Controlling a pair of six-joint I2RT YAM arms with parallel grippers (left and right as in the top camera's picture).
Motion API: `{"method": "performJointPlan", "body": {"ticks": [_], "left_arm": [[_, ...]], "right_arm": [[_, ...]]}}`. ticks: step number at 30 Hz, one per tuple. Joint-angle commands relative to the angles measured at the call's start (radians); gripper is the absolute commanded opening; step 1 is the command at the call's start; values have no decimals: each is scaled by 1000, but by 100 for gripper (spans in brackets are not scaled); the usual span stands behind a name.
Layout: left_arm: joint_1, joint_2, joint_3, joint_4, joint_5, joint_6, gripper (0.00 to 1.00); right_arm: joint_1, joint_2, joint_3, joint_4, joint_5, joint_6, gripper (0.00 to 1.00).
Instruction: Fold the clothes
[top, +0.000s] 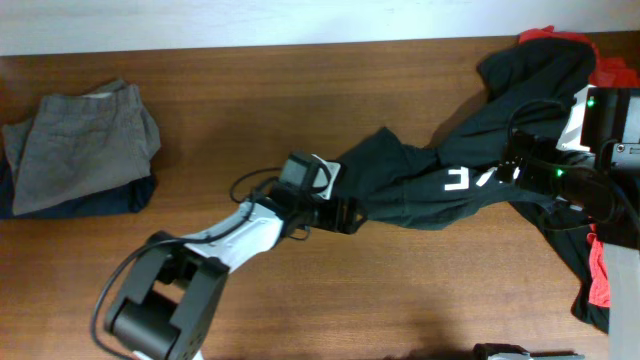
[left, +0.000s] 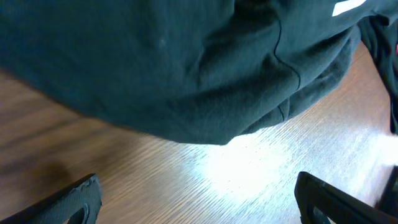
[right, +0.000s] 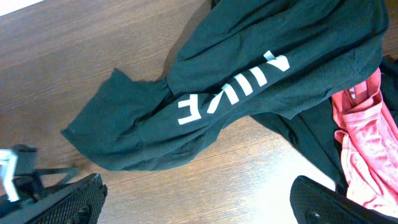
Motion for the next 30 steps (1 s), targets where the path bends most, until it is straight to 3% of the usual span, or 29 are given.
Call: {"method": "performJointPlan", "body": {"ticks": [1, 3, 6, 9, 11, 13, 19, 22, 26, 30], "left_arm": [[-62, 88, 13, 48, -42, -151, 99], [-89, 121, 14, 108, -42, -165, 96], [-114, 152, 14, 207, -55, -165, 75], [-117, 153, 14, 245, -96, -165, 44], [-116, 153, 14, 253, -107, -164, 30], [-116, 153, 14, 261, -116, -164, 1], [-79, 124, 14, 253, -124, -152, 1], [-6, 23, 14, 198, -126, -89, 0], [196, -235, 14, 13, -315, 32, 0], [385, -369, 14, 20, -431, 132, 0]], "right_arm": [[-8, -2, 7, -12, 13, 5, 99], [-8, -2, 7, -15, 12, 5, 99], [-8, -2, 7, -19, 13, 5, 99], [-8, -2, 7, -26, 13, 5, 99], [-8, -2, 7, -27, 13, 5, 99], [-8, -2, 7, -29, 13, 5, 99], [-8, -2, 7, -34, 21, 4, 99], [-8, -2, 7, -34, 24, 4, 99], [-8, -2, 7, -34, 40, 5, 99], [-8, -2, 7, -33, 43, 5, 99]]}}
